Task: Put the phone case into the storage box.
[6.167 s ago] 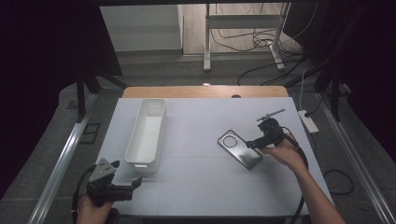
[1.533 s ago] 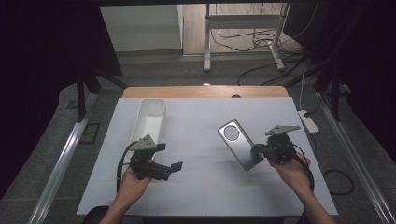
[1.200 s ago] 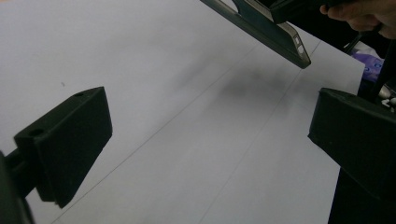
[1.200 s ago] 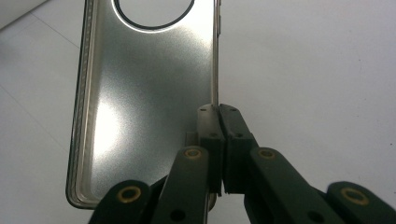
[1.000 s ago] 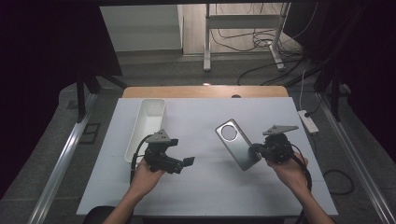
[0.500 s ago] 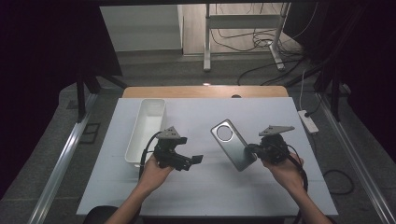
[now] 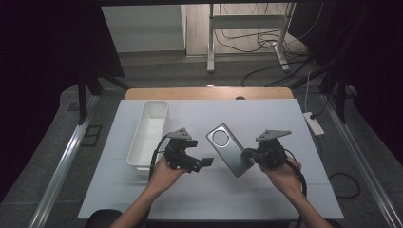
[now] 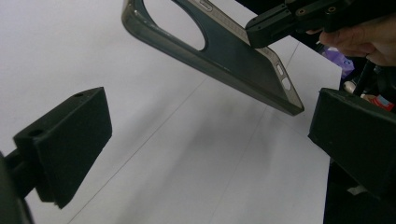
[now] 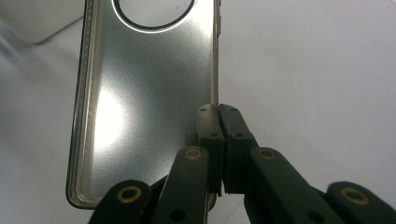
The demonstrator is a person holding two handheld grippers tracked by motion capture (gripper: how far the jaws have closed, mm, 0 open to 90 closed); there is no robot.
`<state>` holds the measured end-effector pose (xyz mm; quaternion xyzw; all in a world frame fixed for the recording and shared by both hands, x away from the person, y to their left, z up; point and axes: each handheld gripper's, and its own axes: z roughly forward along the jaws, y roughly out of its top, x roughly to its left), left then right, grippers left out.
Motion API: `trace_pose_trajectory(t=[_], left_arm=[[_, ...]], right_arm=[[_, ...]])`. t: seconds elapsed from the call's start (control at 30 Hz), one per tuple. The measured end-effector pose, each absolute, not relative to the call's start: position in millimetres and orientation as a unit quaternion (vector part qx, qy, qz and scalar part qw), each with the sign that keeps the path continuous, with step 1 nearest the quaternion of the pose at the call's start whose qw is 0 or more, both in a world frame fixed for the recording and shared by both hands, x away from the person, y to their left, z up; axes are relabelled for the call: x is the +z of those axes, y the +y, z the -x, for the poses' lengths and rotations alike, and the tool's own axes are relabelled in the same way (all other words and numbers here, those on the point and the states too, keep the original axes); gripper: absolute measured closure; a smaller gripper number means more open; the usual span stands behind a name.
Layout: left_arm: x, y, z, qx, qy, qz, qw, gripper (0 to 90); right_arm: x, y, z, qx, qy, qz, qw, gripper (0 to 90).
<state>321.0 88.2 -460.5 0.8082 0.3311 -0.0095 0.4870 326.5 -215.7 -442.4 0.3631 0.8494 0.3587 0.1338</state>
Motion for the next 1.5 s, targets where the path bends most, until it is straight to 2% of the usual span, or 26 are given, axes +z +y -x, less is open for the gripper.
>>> trace_pose_trajectory(t=[0.5, 0.9, 1.0, 1.07, 1.13, 1.47, 1.5], left_arm=[[-465.1, 80.0, -321.3, -0.016, 0.333, -0.817, 0.471, 2.6], [-466.9, 77.2, -320.2, -0.022, 0.334, -0.824, 0.458, 13.4], [-466.2, 78.7, -320.1, -0.022, 0.336, -0.822, 0.459, 19.7], [-466.0, 81.1, -320.3, -0.031, 0.338, -0.819, 0.464, 31.5], [-466.1, 81.7, -320.5, -0.035, 0.338, -0.820, 0.460, 34.3], [-463.0, 90.0, -321.3, -0.071, 0.363, -0.801, 0.471, 78.9], [-461.5, 89.9, -320.4, -0.064, 0.365, -0.802, 0.468, 79.3]], right_arm=[[-444.0, -196.6, -319.3, 0.364, 0.857, -0.342, 0.130, 88.5], [-444.5, -181.7, -311.7, 0.374, 0.860, -0.323, 0.128, 88.5], [-444.9, -179.1, -309.8, 0.376, 0.860, -0.319, 0.129, 88.4], [-445.5, -177.4, -308.7, 0.378, 0.860, -0.315, 0.133, 88.3], [-445.8, -176.8, -308.5, 0.379, 0.860, -0.314, 0.132, 88.2], [-452.1, -166.9, -303.9, 0.358, 0.874, -0.294, 0.149, 87.1], [-452.7, -165.7, -303.6, 0.357, 0.874, -0.293, 0.150, 87.3]])
